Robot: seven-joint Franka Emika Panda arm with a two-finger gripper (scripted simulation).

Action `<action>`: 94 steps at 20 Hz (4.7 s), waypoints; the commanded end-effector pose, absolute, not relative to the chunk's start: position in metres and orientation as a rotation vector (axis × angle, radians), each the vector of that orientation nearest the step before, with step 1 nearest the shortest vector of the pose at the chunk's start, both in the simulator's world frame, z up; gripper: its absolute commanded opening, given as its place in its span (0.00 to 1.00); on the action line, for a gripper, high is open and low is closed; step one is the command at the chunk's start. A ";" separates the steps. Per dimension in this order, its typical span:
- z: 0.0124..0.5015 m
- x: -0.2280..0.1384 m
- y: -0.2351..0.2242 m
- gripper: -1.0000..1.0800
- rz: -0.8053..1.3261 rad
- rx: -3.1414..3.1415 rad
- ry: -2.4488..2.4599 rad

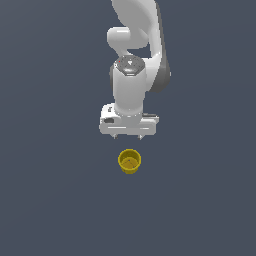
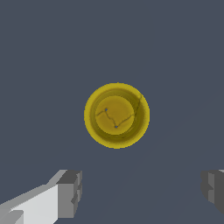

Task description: Pick up the object and move it to a goal position.

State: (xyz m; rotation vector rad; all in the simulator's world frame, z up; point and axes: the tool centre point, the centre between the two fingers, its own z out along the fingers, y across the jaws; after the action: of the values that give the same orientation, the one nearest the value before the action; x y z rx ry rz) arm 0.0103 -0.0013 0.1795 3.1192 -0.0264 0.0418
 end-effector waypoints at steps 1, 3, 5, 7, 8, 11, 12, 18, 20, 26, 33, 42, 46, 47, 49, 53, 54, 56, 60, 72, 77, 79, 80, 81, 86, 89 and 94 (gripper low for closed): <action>0.180 0.010 -0.001 0.62 0.042 3.119 -0.026; 0.179 0.010 0.001 0.62 0.038 3.121 -0.026; 0.177 0.008 0.008 0.62 0.030 3.126 -0.027; 0.177 0.006 0.012 0.62 0.025 3.130 -0.031; 0.177 0.006 0.012 0.62 0.025 3.130 -0.033; 0.177 0.006 0.011 0.62 0.025 3.129 -0.028; 0.176 0.007 0.011 0.62 0.023 3.129 -0.022; 0.174 0.013 0.012 0.62 0.002 3.126 0.060; 0.172 0.017 0.012 0.62 -0.009 3.124 0.103; 0.166 0.031 0.012 0.62 -0.056 3.110 0.284; 0.155 0.052 0.011 0.62 -0.132 3.074 0.569; 0.139 0.074 0.007 0.62 -0.229 3.001 0.933; 0.132 0.082 0.004 0.62 -0.270 2.961 1.090; 0.130 0.084 0.003 0.62 -0.279 2.951 1.128; 0.126 0.088 0.001 0.62 -0.299 2.928 1.205; 0.118 0.094 -0.003 0.62 -0.335 2.882 1.353; 0.116 0.095 -0.005 0.62 -0.343 2.871 1.386; 0.113 0.097 -0.007 0.62 -0.357 2.850 1.446; 0.107 0.099 -0.011 0.62 -0.379 2.816 1.543; 0.101 0.102 -0.015 0.62 -0.402 2.776 1.647; 0.094 0.100 -0.016 0.62 -0.402 2.776 1.648; 0.087 0.098 -0.016 0.62 -0.402 2.775 1.650; 0.083 0.096 -0.016 0.62 -0.402 2.775 1.651; 0.080 0.095 -0.016 0.62 -0.402 2.775 1.651; 0.073 0.093 -0.016 0.62 -0.402 2.774 1.653; 0.073 0.093 -0.016 0.00 -0.402 2.774 1.653; 0.073 0.093 -0.016 0.00 -0.402 2.774 1.653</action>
State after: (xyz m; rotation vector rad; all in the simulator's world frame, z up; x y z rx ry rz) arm 0.0933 -0.0162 0.0731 2.7737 1.6532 -0.4004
